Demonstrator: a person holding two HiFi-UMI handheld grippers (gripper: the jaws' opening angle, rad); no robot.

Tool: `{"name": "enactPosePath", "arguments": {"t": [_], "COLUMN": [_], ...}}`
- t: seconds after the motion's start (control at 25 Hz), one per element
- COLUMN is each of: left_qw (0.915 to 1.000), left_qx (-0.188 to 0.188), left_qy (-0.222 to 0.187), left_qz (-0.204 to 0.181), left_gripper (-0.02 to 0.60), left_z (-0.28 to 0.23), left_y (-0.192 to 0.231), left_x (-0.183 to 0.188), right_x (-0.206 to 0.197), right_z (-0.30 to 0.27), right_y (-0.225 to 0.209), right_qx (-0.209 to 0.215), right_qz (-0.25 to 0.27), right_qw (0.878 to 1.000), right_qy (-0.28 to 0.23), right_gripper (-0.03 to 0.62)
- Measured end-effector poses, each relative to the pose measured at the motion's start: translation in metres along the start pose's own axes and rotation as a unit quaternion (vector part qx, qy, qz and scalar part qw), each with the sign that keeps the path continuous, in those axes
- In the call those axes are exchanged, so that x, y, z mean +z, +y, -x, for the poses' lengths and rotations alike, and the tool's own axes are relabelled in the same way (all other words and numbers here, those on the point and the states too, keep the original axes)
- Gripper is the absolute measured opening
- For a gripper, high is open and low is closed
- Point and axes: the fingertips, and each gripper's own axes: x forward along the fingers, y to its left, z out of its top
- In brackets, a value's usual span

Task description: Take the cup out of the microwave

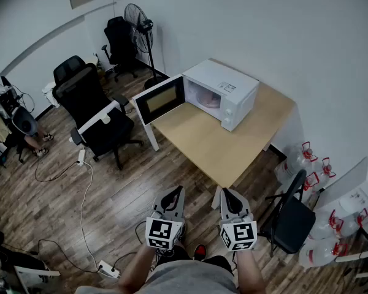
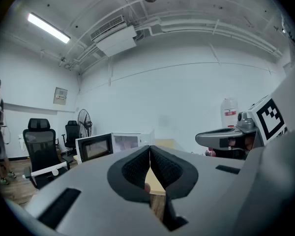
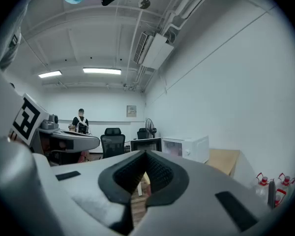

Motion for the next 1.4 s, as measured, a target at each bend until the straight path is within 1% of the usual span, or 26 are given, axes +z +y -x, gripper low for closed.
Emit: {"name": "enactPosePath", "arguments": {"t": [0.48, 0.76, 0.96, 1.12, 1.4], "left_qw": [1.0000, 0.9999, 0.9999, 0.9998, 0.9998], "left_qx": [0.000, 0.007, 0.006, 0.004, 0.005], "left_qy": [0.009, 0.014, 0.016, 0.017, 0.017], "left_qz": [0.003, -0.001, 0.001, -0.002, -0.013], "left_gripper": [0.023, 0.023, 0.023, 0.023, 0.023], "left_z": [-0.013, -0.024, -0.035, -0.046, -0.072], "left_y": [0.000, 0.003, 0.007, 0.008, 0.023], "left_x": [-0.002, 0.000, 0.002, 0.002, 0.007], "right_x": [0.000, 0.001, 0.004, 0.000, 0.002], "right_z": [-0.008, -0.019, -0.027, -0.036, -0.064], "right_y": [-0.010, -0.012, -0.013, -0.017, -0.029], "right_qx": [0.004, 0.011, 0.027, 0.039, 0.028], "right_qz": [-0.005, 0.005, 0.008, 0.013, 0.007], "right_qw": [1.000, 1.000, 1.000, 0.999, 1.000], "right_qy": [0.001, 0.003, 0.001, 0.013, 0.011], "right_gripper": [0.017, 0.017, 0.018, 0.018, 0.018]}}
